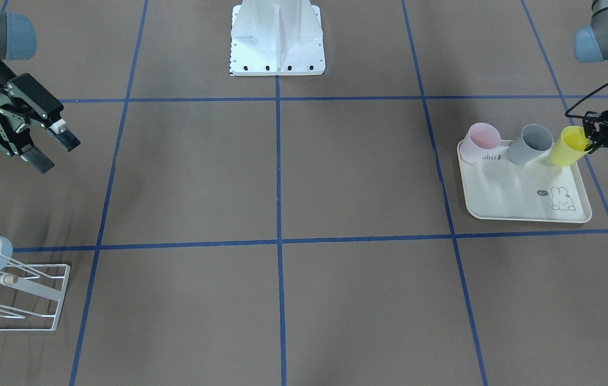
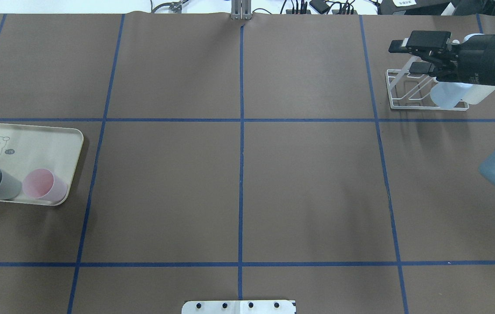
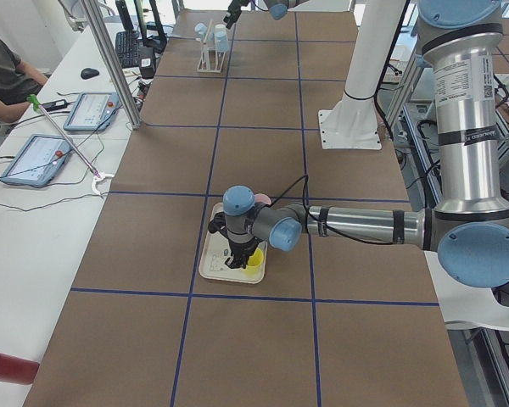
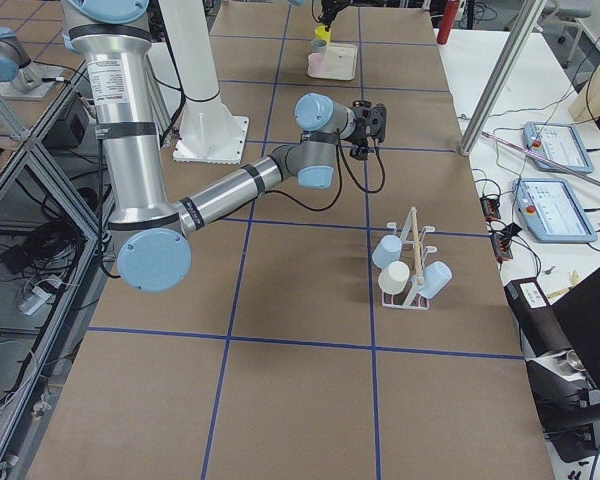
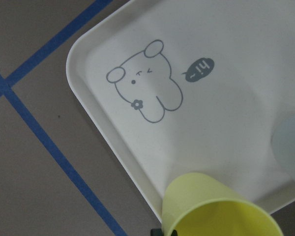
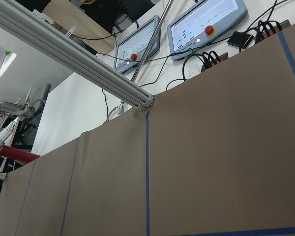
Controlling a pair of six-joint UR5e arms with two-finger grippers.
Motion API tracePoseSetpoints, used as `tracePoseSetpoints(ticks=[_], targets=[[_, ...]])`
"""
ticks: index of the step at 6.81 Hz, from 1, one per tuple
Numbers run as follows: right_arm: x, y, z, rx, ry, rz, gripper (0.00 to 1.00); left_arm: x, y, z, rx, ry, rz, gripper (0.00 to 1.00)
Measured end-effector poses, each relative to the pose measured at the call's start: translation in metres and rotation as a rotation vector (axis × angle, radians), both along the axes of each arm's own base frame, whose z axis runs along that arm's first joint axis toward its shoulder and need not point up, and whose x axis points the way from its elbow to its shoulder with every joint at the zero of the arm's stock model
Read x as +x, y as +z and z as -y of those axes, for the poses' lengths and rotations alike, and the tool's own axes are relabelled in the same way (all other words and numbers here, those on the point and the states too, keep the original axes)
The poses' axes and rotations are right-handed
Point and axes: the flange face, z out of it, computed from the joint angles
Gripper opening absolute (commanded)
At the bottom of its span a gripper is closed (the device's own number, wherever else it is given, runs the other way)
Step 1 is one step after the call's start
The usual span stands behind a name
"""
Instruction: Transfer IKEA cup to right arm and place on rack
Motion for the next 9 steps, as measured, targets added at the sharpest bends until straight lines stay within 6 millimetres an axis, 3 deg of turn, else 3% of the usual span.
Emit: tracePoseSetpoints(ticks=[2,3,5,6,7,9], targets=[[0.001,-0.001,0.000,0.003,0.004,0.001,1.00,-0.058,-0.035,0.024,0.070,-0.142,-0.004,0.00],[0.001,-0.001,0.000,0.003,0.008,0.001,1.00,-0.080,-0.060,0.050,0.112,-0.214,-0.003,0.00],[0.002,0.000,0.000,-0.001,0.014,0.002,1.00,-0.093,-0.127,0.100,0.125,-0.385,-0.047,0.00],[0.001,0.000,0.001,-0.002,0.015,0.002,1.00,-0.087,-0.169,0.121,0.086,-0.500,-0.116,0.00],[0.001,0.002,0.001,-0.007,0.016,0.000,1.00,-0.065,-0.208,0.136,0.029,-0.603,-0.210,0.00],[0.003,0.008,0.000,-0.021,0.018,-0.003,1.00,-0.010,-0.259,0.134,-0.085,-0.734,-0.450,0.00]])
